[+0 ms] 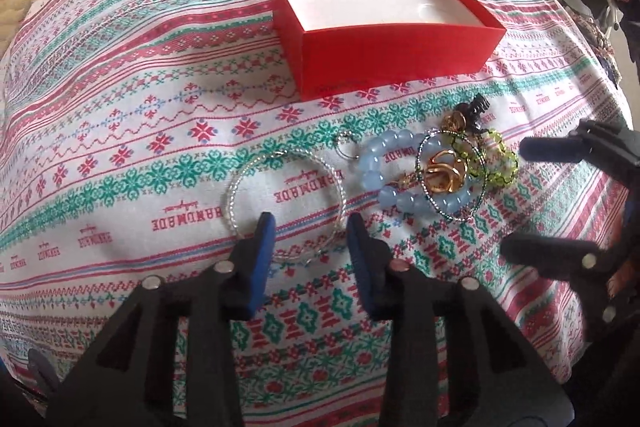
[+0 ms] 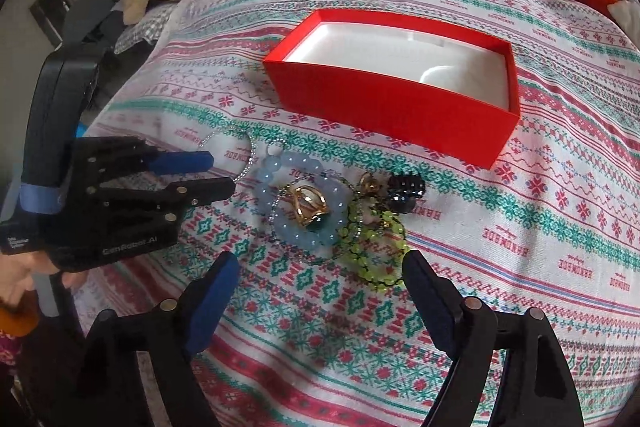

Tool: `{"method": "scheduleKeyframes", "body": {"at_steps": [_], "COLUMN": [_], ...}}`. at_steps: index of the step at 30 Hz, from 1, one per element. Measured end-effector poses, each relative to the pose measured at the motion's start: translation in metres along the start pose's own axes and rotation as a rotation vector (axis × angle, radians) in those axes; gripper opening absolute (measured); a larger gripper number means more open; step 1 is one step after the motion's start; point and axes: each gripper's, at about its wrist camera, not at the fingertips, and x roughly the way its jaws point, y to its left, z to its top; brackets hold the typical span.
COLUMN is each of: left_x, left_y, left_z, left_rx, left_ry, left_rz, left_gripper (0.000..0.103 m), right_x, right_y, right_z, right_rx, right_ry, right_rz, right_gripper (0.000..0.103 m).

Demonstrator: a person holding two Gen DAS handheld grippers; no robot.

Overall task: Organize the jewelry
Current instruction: 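Move the left tool to the silver beaded bangle while the right tool reaches the dark beaded bangle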

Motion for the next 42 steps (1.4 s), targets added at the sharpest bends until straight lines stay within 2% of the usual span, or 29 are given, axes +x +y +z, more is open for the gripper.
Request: {"method": "scheduleKeyframes", "body": {"at_steps": [1,3,6,10,18,20,25,26,28,37,42], "left_x": [-0.002,-0.007,-0.011,-0.014,-0.021,-0.024,-0.032,-0.033,-0.033,-0.014,-0.010], "left_y": [0.001,0.008,0.019,0.035,0.036,0.035,0.038,0.039,0.040,0.036,0.027], "left_z": [0.000,-0.002,-0.002,-0.004,-0.009,-0.010,-0.016,-0.017,-0.019,-0.020,-0.022], "left_rx": [-0.003,-0.012,-0.036,-0.054,-0.045,-0.039,-0.024,-0.023,-0.023,-0.011,0.010], "left_ry": [-0.006,-0.025,-0.019,-0.013,-0.009,-0.017,-0.028,-0.029,-0.027,0.044,0.037], "left_rz": [-0.002,-0.001,-0.008,-0.013,-0.005,-0.003,0.005,0.010,0.015,0.046,0.070], "left_gripper": [0.062,0.069,0.069,0.069,0.073,0.076,0.078,0.078,0.079,0.080,0.082], "right_x": [0.002,0.009,0.018,0.032,0.039,0.042,0.045,0.044,0.042,0.028,0.022], "right_y": [0.002,0.007,0.011,0.014,0.017,0.018,0.020,0.019,0.017,0.007,0.004], "right_z": [0.001,0.002,0.004,0.008,0.016,0.017,0.020,0.020,0.020,0.017,0.016], "right_rx": [-0.004,-0.010,-0.018,-0.021,-0.024,-0.033,-0.066,-0.065,-0.061,-0.036,-0.004], "right_ry": [0.001,0.003,0.015,0.030,0.010,0.009,-0.003,-0.004,-0.003,-0.010,-0.012], "right_rz": [0.007,0.022,0.028,0.004,-0.034,-0.052,-0.111,-0.110,-0.109,-0.073,-0.036], "right_gripper": [0.084,0.084,0.083,0.077,0.076,0.072,0.056,0.055,0.044,0.035,0.035]}}
